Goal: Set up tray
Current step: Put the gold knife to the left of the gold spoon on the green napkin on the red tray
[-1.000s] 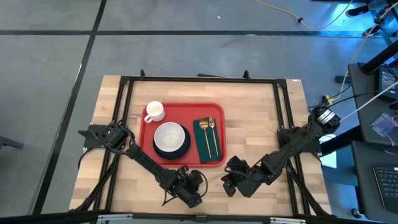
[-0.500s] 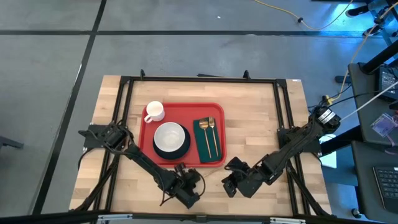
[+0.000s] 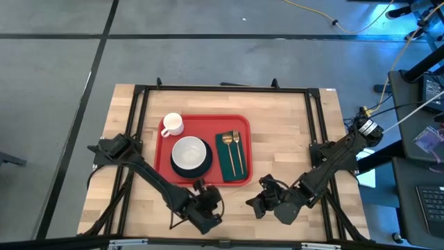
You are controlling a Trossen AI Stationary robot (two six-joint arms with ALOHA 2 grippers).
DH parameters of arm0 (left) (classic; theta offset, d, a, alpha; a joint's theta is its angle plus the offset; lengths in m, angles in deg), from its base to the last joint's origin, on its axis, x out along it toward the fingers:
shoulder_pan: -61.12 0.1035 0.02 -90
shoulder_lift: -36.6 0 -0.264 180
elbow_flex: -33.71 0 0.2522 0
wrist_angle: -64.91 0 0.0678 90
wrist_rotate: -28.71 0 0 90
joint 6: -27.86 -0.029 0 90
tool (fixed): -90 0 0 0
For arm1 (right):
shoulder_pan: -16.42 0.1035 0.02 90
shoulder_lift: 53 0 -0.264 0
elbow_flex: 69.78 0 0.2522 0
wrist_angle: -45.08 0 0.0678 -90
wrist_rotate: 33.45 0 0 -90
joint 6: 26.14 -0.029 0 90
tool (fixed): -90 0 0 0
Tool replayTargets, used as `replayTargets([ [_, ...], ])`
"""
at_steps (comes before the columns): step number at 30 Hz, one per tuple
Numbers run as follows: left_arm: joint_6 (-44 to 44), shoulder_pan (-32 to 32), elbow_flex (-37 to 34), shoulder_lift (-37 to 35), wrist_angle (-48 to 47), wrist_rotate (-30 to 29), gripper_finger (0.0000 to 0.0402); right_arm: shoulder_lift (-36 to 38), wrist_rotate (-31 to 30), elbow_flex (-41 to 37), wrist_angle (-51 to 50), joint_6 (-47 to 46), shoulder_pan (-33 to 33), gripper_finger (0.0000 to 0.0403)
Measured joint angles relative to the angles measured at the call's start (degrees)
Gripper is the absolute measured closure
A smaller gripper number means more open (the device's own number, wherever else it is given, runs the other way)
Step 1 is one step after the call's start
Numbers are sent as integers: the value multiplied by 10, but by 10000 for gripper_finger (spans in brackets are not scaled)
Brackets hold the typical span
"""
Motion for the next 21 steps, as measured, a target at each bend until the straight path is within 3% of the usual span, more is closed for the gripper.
replayTargets([
  [6,-1,-9,1,-45,-26,-65,398,0,-28,0,-1,2,0,385],
  [14,164,-3,1,-73,-111,-157,398,27,-70,0,-3,29,0,385],
  [21,217,1,1,-73,-112,-271,398,37,-243,0,-39,41,0,385],
])
